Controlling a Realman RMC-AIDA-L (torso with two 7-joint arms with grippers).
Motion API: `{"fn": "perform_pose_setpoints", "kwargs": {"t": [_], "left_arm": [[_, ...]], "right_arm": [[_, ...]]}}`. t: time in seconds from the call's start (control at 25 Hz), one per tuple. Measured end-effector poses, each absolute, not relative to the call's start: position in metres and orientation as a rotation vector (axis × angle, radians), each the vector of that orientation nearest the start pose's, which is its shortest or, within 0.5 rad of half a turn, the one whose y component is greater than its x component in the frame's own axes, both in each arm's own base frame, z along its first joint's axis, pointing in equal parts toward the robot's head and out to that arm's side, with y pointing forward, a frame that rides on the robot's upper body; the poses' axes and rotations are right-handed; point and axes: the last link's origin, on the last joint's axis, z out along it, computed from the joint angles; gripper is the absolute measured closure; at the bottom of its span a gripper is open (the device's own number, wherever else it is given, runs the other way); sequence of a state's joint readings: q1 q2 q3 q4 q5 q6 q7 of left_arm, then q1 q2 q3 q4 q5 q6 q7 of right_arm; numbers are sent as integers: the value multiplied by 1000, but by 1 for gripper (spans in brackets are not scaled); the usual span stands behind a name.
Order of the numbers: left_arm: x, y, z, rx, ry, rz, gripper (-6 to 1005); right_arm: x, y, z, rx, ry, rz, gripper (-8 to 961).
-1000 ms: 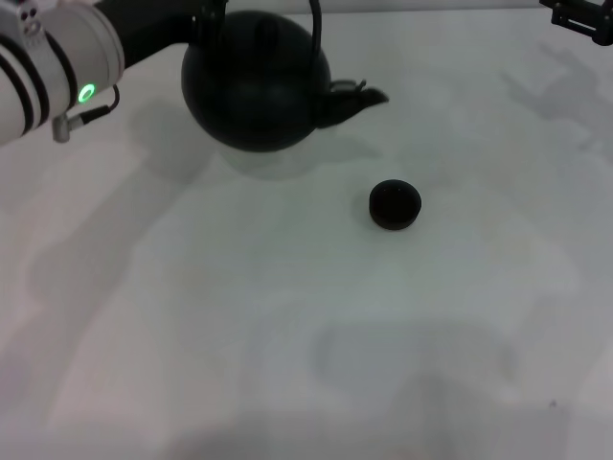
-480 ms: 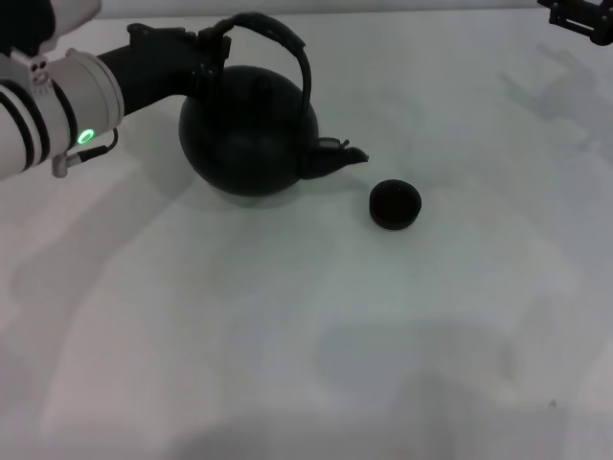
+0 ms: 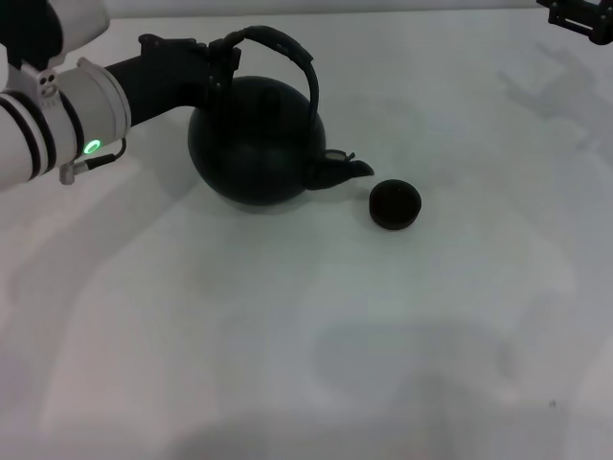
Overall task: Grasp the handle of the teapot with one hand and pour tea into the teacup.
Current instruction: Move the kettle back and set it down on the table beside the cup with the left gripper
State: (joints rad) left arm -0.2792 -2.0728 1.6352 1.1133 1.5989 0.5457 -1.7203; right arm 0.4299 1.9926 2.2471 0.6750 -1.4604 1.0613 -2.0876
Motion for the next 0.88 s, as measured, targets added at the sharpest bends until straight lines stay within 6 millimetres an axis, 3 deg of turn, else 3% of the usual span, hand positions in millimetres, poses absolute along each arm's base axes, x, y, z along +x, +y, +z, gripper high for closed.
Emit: {"fn": "perform_pose_setpoints", "kwargs": {"t": [0.36, 0.88], "left_arm": [[-231, 361, -34, -2307, -611, -574, 875], [-252, 356, -41, -2348, -647, -561, 878]], "right_arm": [[300, 383, 66, -2151, 375, 546, 112], [296, 385, 61, -2168, 369, 551, 112]]}}
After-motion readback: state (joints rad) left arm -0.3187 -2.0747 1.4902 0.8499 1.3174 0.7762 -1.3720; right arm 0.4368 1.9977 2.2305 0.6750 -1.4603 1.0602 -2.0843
